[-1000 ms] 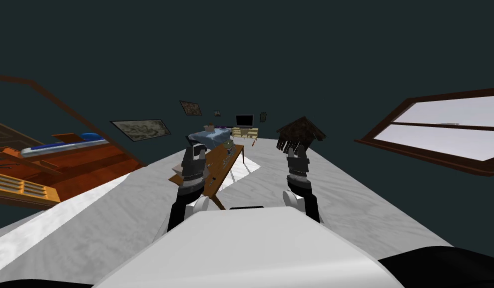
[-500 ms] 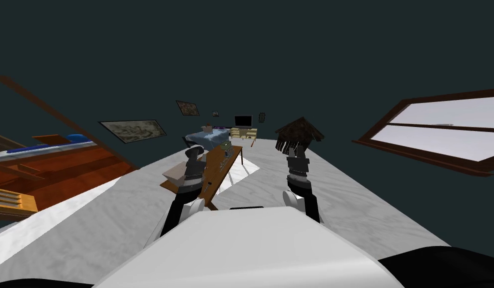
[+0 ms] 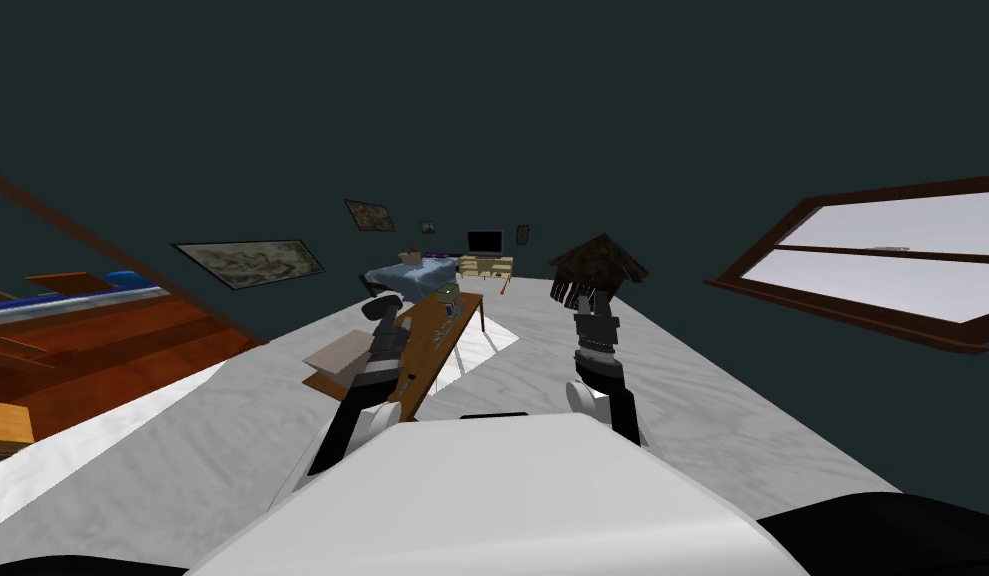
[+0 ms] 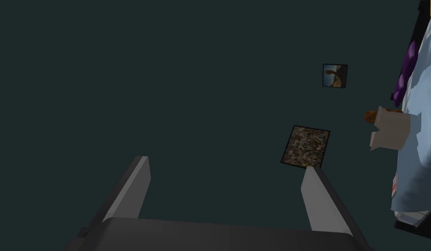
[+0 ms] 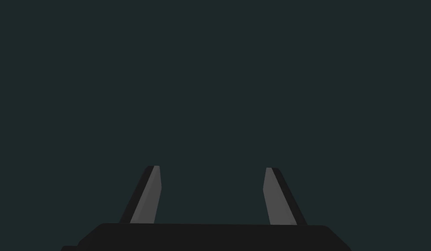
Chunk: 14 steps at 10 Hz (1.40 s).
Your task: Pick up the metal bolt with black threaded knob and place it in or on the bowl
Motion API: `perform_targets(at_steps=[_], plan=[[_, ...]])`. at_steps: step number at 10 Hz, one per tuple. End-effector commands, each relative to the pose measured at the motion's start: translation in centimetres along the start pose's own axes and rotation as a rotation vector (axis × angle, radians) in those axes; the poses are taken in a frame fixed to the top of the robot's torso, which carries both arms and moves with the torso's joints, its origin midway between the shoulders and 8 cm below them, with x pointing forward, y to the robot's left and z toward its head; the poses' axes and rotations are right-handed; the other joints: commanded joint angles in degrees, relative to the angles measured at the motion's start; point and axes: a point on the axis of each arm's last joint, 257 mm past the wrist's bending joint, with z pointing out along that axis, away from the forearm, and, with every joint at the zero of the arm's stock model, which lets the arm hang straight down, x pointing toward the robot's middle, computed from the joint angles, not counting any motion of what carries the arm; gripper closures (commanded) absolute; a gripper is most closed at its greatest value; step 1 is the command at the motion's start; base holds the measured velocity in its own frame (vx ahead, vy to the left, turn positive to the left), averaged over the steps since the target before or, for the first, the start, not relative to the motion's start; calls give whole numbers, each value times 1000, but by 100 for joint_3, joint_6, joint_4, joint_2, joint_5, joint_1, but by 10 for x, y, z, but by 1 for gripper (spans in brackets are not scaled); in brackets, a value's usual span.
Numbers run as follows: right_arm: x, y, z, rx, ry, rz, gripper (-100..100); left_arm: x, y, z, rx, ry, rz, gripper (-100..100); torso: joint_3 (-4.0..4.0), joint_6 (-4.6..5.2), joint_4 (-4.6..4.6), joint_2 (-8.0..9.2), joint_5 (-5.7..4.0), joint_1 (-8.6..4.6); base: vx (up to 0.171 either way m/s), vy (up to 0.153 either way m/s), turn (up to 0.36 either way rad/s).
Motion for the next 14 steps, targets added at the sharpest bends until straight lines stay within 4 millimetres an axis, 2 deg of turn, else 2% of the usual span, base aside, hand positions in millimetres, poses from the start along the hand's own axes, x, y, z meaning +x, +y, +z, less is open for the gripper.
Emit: perform_targets(at_steps=[1,2,3,4,5,6,7,8,9,10,12,13,14], plan=[[0,0,0,0,0,0,0,-11,28,-7,-87,-15,-17,-100,0,0,0,0,0,0,136,-30,-58],[0,0,0,0,0,0,0,-11,33,-8,-105,-15,-17,-100,-7,1,-3,-14,0,0,99,-30,-17],[0,0,0,0,0,0,0,-21,51,-14,-162,-29,-31,-100,-4,0,-2,-6,-1,-1,76,-41,-24],[0,0,0,0,0,0,0,-21,55,-14,-175,-29,-31,-100,0,0,0,1,-1,-4,59,-28,-18],[0,0,0,0,0,0,0,-31,72,-22,-227,-46,-48,-100,4,0,2,9,-1,-2,80,-35,-39],[0,0,0,0,0,0,0,-31,77,-23,-248,-46,-49,-100,3,0,1,5,-1,-3,72,-17,-10],[0,0,0,0,0,0,0,-41,97,-33,-312,-67,-69,-100,3,0,1,7,-1,2,92,6,-34],[0,0,0,0,0,0,0,-41,99,-33,-321,-67,-69,-100,1,-1,0,2,2,11,72,-3,-17],[0,0,0,0,0,0,0,-52,117,-44,-380,-91,-92,-100,3,0,1,6,2,9,89,-18,-39],[0,0,0,0,0,0,0,-52,121,-46,-396,-91,-92,-100,1,1,0,1,1,5,76,-19,-14],[0,0,0,0,0,0,0,-73,159,-75,-528,-148,-147,-100,1,0,1,2,0,4,100,-18,-37],[0,0,0,0,0,0,0,-73,164,-77,-547,-149,-148,-100,-2,-1,-1,-4,0,2,94,-17,-14],[0,0,0,0,0,0,0,-84,180,-94,-606,-181,-178,-100,-1,-1,-1,0,0,3,98,-5,-22]])
